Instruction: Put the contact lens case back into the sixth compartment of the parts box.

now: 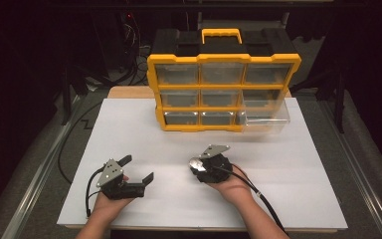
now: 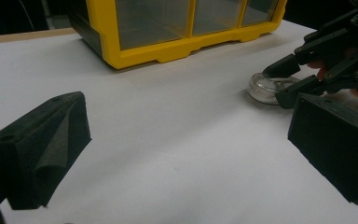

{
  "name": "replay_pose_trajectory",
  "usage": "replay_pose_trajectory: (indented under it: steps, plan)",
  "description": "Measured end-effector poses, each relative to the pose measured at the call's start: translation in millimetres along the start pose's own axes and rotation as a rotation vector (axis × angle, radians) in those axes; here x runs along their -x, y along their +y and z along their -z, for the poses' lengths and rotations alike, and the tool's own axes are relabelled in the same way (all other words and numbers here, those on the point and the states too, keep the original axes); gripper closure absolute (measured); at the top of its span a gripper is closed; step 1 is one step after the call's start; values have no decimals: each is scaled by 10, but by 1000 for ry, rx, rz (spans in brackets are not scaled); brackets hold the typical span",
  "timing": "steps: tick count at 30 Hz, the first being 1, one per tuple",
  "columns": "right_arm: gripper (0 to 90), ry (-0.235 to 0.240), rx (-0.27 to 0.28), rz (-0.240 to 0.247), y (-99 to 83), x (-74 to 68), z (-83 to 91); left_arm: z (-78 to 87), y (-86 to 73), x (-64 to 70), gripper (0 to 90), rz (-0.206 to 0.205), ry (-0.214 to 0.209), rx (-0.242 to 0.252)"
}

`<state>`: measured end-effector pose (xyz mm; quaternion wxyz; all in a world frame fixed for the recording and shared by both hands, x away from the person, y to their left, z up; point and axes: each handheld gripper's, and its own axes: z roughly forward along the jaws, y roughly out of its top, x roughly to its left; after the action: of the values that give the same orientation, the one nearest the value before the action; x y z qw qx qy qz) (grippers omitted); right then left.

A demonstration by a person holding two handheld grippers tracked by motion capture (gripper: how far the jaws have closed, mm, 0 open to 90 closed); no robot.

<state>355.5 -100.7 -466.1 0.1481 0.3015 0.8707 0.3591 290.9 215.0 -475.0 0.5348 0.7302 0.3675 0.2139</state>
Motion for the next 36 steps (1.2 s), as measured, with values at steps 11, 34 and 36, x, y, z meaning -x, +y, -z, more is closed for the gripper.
replay_pose_trajectory:
  steps: [11,34,36]
  plan:
    - [499,-11,11,11,-224,7,225,6,-5,-11,3,11,3,6]
    - [499,-51,46,-63,-805,199,858,7,-7,-11,4,11,15,8]
    - [499,-59,52,-67,-835,226,910,11,-8,-11,4,11,15,9]
